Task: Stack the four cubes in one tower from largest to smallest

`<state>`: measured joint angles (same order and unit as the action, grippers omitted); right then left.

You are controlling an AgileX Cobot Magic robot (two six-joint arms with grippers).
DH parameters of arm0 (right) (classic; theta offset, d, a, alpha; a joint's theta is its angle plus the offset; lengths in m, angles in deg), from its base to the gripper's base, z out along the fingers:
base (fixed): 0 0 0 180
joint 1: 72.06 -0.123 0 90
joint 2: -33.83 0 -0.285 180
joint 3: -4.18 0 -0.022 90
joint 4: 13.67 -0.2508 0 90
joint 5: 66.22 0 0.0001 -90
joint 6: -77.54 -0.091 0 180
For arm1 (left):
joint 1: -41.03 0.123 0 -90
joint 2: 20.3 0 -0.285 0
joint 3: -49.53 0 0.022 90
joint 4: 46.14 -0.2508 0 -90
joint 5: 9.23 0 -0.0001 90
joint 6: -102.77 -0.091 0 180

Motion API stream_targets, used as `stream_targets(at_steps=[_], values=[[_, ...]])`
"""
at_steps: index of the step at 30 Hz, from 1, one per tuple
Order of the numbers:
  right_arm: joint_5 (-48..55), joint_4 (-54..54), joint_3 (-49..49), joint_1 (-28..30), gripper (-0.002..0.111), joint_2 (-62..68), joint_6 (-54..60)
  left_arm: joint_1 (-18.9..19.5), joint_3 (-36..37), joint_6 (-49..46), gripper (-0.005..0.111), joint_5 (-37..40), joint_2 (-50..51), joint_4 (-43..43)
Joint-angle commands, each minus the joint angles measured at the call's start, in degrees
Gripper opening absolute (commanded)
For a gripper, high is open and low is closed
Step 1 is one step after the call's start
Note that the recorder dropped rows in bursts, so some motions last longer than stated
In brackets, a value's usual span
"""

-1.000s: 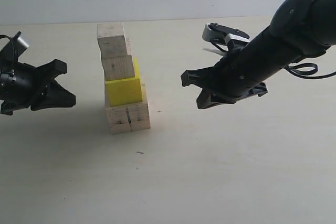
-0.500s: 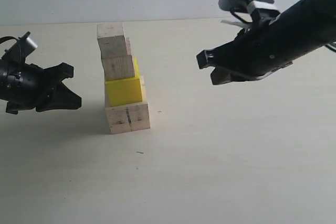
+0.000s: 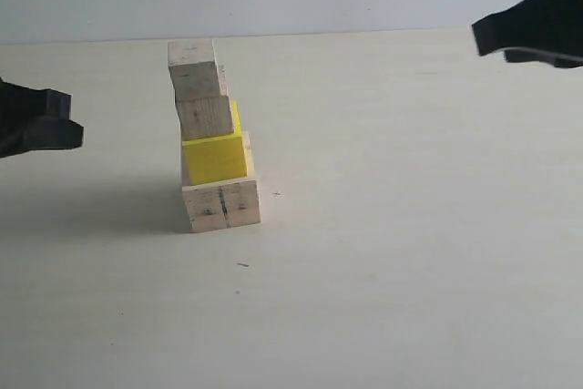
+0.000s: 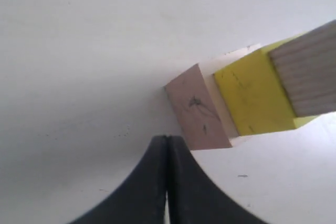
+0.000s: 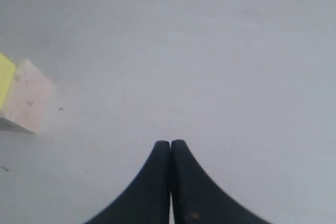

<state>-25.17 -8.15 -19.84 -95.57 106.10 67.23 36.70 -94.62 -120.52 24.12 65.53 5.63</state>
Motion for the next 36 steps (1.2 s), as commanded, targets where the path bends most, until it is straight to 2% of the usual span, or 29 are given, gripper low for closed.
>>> stream_targets(at_steps=[1,13,21,36], values=[[2.36,7.92,-0.24,0.3,0.0,-8.48,-4.58,-0.24,2.45,2.06,0.0,-3.14,-9.97,-4.11],[6.5,12.64,-0.24,0.3,0.0,-28.48,-5.74,-0.46,8.89,2.06,0.0,-6.61,-34.21,-4.52],[7.48,12.79,-1.05,0.3,0.0,-40.0,-5.23,-2.64,12.06,1.81,0.0,-6.07,-48.44,-6.8],[4.07,15.21,-20.83,0.3,0.0,-63.23,-3.62,-2.64,12.84,1.81,0.0,-2.78,-66.63,-11.89]])
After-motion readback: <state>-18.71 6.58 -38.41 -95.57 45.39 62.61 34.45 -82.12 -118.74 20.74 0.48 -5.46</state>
